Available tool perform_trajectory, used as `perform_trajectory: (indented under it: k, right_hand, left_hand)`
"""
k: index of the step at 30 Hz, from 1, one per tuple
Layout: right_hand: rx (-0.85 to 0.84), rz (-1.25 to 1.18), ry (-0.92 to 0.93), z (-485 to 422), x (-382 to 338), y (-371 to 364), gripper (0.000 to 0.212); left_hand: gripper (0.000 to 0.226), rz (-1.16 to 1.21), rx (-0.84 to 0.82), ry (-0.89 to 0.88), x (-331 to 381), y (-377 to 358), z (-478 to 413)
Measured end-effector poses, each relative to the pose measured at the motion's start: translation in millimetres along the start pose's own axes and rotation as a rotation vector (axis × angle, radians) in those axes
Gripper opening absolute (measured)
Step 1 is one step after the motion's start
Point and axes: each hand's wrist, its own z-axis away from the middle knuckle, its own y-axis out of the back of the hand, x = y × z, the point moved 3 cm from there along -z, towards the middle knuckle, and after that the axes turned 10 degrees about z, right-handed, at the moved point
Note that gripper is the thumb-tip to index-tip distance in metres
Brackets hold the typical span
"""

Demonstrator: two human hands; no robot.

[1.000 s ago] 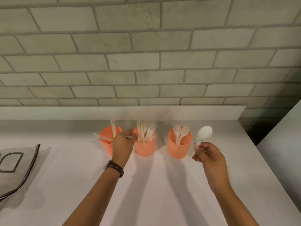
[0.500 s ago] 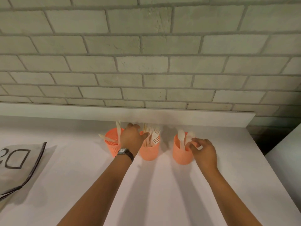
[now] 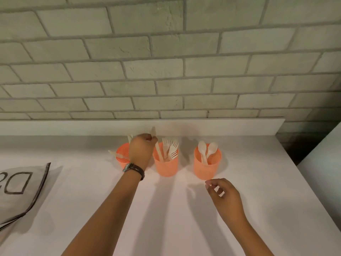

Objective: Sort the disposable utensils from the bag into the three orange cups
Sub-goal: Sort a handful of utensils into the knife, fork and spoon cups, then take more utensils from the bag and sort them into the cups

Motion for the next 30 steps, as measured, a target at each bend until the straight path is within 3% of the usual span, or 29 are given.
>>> perform_trajectory:
  k: [5, 8, 11, 14, 16, 17, 19, 25, 30]
  right_hand:
    - [-0.061, -0.023, -0.005, 12, 0, -8, 0.030]
    - [-0.104, -0.061, -0.009, 20, -1, -16, 0.027]
    - [-0.146, -0.079, 0.011, 27, -7, -27, 0.025]
    - [-0.188, -0.087, 0.020, 35, -18, -41, 0.026]
    - [-0.202, -0.078, 0.029, 40, -29, -50, 0.027]
    - [-0.207, -0.071, 0.035, 42, -36, -54, 0.027]
    - [-0.208, -0.057, 0.051, 47, -51, -64, 0.027]
    - [-0.219, -0.071, 0.051, 68, -107, -121, 0.024]
    - [-0.186, -0.129, -0.025, 103, -156, -199, 0.022]
  left_hand:
    - [0.022, 0.172, 0.262, -0.114, 26, 63, -10]
    - [0.024, 0.120, 0.327, -0.138, 23, 96, -14]
    - [0.020, 0.056, 0.261, -0.040, 3, 104, -12]
    - [0.009, -0.070, 0.037, 0.103, -32, 93, -11]
    - [0.034, -0.086, -0.053, 0.161, -50, 91, -10]
    - [0.046, -0.076, -0.058, 0.157, -56, 94, -11]
    - [0.048, -0.065, -0.039, 0.084, -56, 103, -12]
    - [0.021, -0.006, -0.052, -0.093, -71, 164, 3]
    - [0.017, -0.214, -0.117, -0.061, -144, 264, 8]
